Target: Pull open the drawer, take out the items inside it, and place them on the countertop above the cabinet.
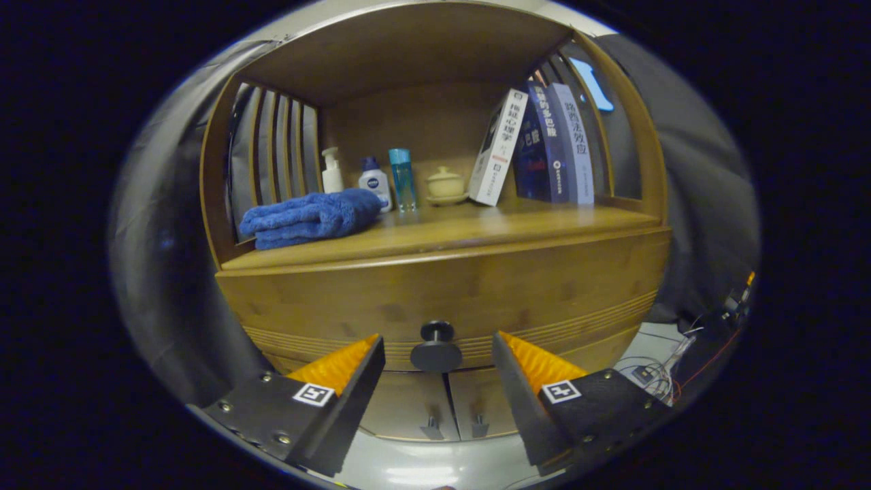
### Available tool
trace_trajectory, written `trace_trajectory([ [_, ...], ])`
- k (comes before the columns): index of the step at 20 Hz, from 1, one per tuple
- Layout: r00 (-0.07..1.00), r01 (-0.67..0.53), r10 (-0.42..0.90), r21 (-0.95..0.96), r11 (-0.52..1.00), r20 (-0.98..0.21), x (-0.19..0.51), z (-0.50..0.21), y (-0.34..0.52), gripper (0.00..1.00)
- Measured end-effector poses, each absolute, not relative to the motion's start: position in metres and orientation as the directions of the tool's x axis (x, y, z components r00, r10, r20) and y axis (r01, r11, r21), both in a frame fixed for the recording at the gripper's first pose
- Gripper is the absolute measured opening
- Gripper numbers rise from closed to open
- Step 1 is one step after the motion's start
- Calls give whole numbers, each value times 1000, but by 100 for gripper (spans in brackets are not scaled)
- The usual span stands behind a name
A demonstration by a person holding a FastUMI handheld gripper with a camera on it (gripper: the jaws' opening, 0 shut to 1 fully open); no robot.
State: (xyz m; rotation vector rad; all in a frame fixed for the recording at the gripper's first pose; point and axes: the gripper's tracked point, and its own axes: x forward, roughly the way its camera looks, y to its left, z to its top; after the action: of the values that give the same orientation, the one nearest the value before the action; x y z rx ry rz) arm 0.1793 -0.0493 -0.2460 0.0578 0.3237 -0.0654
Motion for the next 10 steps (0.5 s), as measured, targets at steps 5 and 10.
trace_trajectory([
  [5, 946, 67, -49, 46, 997, -321, 191, -258, -48, 63],
  [10, 949, 80, -68, 26, 996, -308, 191, -258, -50, 44],
])
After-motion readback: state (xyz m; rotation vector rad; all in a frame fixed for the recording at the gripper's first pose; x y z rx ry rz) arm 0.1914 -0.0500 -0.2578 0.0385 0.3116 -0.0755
